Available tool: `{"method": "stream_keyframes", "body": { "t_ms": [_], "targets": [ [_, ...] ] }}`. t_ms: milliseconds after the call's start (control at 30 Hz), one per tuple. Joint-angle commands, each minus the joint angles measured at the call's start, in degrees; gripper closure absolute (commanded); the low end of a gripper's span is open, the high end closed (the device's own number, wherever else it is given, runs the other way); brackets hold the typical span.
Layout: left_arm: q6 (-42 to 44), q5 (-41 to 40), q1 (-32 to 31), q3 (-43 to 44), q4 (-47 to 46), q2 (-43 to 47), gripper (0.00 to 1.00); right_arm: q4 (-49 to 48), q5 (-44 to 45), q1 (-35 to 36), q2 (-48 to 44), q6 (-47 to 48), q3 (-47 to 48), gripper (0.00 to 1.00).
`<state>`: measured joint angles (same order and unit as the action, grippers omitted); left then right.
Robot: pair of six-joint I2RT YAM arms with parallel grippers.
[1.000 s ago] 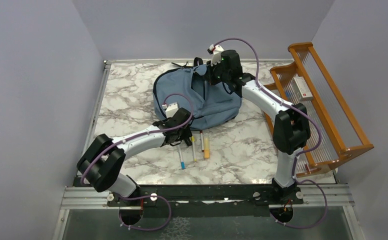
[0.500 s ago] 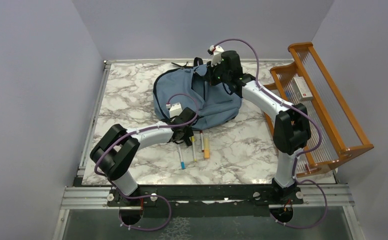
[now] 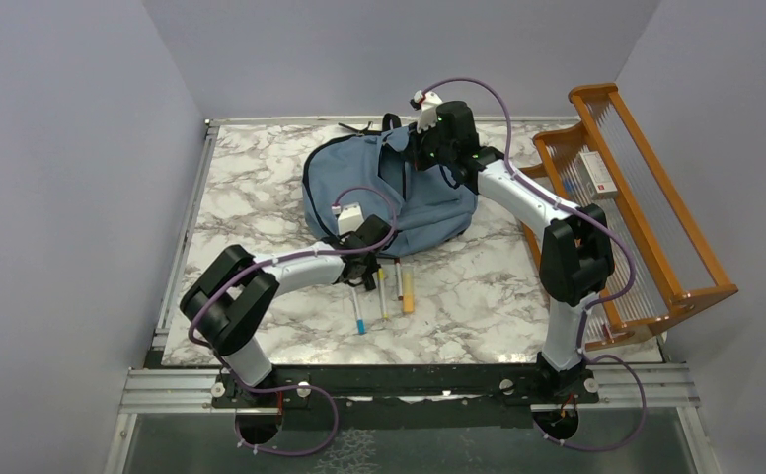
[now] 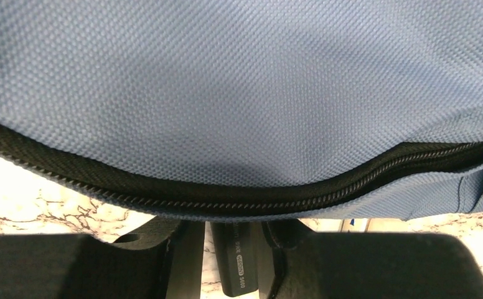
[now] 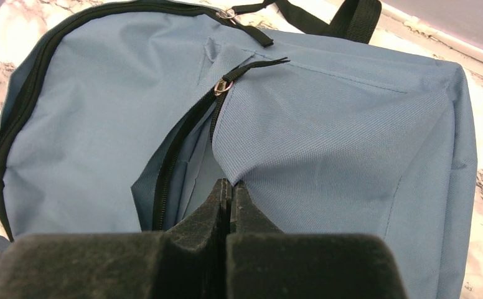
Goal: Pack the student bag
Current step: Pick up the stationery from the center of the board, then place the stationery in the student bag.
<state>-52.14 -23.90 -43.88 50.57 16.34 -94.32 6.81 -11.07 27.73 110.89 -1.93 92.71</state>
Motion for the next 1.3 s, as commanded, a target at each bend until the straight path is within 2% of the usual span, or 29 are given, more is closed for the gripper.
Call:
{"method": "stream_keyframes", "body": {
  "t_ms": [0,133,467,567,667,800,900,1267],
  "targets": [
    [2.32,-0.05,-0.42,-1.71,5.14,2.53,0.83,-2.58,-0.70,-0.22,-3.05,0.08,-0.67,1.00],
    [4.74,3.62,-0.42,0.05,4.38,7.72,0.82,-2.89,-0.24,-0.22,-2.90,0.07,-0.63,1.00],
    [10.86,24.25,-0.42,-2.71,2.57,14.14,0.82,-3.22,1.95,-0.22,-3.25,-0.92,0.39,1.00],
    [12.28,29.98,-0.42,-4.63,2.92,16.84,0.85,-3.23,2.60,-0.22,-3.85,-0.97,0.22,1.00],
    [13.60,30.46,-0.42,-5.20,3.40,21.21,0.86,-3.52,2.92,-0.20,-4.63,-1.36,-0.71,1.00],
    [16.62,25.82,-0.10,-0.45,4.99,24.66,0.84,-4.44,2.23,-0.22,-5.71,-2.06,-2.48,1.00],
    [18.61,24.81,1.97,4.42,4.79,23.58,0.84,-4.67,0.75,-0.20,-6.18,-2.11,-3.29,1.00],
    [23.48,33.32,15.57,18.44,-1.66,10.39,0.87,-4.61,-2.94,-0.21,-7.33,-1.82,-4.09,1.00]
  ]
}}
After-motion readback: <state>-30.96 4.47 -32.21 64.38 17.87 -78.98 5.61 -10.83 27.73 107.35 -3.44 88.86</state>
